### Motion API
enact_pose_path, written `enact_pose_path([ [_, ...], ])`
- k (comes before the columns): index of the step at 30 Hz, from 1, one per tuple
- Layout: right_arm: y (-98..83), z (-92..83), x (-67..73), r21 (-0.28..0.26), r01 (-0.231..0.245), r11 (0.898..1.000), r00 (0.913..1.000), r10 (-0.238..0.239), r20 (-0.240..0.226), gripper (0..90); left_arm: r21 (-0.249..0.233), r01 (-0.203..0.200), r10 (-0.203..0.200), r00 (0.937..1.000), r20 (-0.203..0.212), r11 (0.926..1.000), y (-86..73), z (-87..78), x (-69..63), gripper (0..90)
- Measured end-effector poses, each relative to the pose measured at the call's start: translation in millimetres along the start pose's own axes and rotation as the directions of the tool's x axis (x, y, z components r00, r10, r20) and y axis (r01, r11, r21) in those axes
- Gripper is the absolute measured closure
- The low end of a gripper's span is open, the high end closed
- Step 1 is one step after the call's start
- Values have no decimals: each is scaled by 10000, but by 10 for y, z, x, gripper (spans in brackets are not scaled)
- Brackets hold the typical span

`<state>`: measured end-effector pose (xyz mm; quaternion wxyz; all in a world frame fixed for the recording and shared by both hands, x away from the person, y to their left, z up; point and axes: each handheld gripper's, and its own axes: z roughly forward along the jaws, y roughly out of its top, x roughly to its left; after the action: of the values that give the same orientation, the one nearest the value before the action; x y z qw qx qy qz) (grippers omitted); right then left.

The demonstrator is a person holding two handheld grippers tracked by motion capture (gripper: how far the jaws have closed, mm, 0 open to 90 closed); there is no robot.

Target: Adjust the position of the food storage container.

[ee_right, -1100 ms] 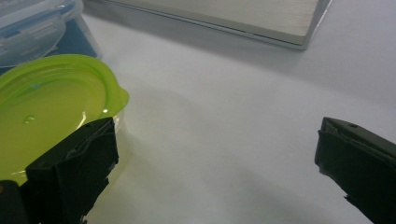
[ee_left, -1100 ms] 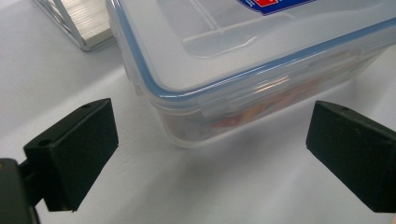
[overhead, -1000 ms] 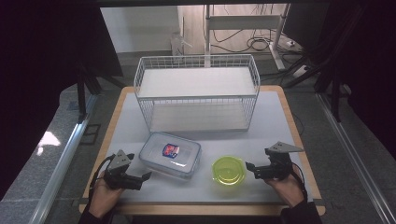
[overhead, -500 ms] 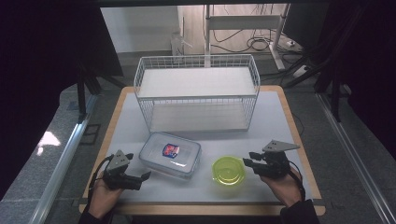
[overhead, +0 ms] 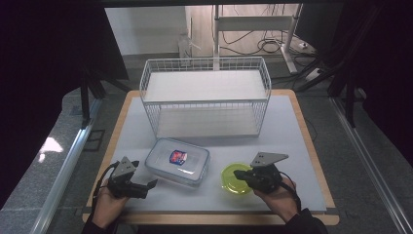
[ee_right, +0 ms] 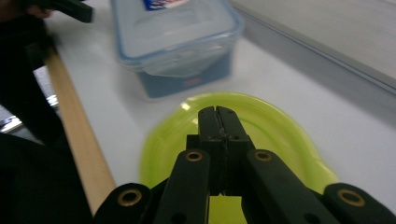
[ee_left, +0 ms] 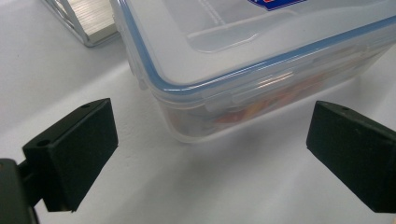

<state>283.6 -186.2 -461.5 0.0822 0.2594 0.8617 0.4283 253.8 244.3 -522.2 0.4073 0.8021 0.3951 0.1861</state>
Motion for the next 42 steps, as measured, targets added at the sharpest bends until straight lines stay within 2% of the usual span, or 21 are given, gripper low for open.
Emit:
enact_pose_path([
  [11, 76, 338, 296, 474, 592, 9971, 9956, -554, -761, 900, 108, -116, 117, 9999, -69, 9999, 2, 6, -10, 23],
  [14, 89, 432, 367, 700, 770, 9946, 9945, -716, -769, 900, 108, -133, 134, 9999, -69, 9999, 4, 8, -14, 23],
  [17, 79, 481, 394, 1021, 929, 9904, 9947, -877, -537, 900, 107, -151, 152, 9999, -83, 9998, 5, 7, -16, 23],
  [19, 72, 475, 373, 1022, 814, 9914, 9952, -754, -620, 900, 98, -162, 163, 9998, -82, 9998, 6, 7, -16, 23],
  [22, 74, 444, 353, 1059, 848, 9908, 9957, -803, -466, 900, 95, -178, 178, 9998, -77, 9998, 5, 7, -17, 23],
  [31, 22, 361, 218, 1319, 560, 9897, 9984, -539, -196, 900, 109, -158, 158, 9999, -51, 9998, 4, 8, -18, 23],
  [42, -81, 171, -104, 1299, -259, 9912, 9987, 199, 468, 900, 155, -194, 195, 9998, -45, 9997, 4, 13, -19, 23],
])
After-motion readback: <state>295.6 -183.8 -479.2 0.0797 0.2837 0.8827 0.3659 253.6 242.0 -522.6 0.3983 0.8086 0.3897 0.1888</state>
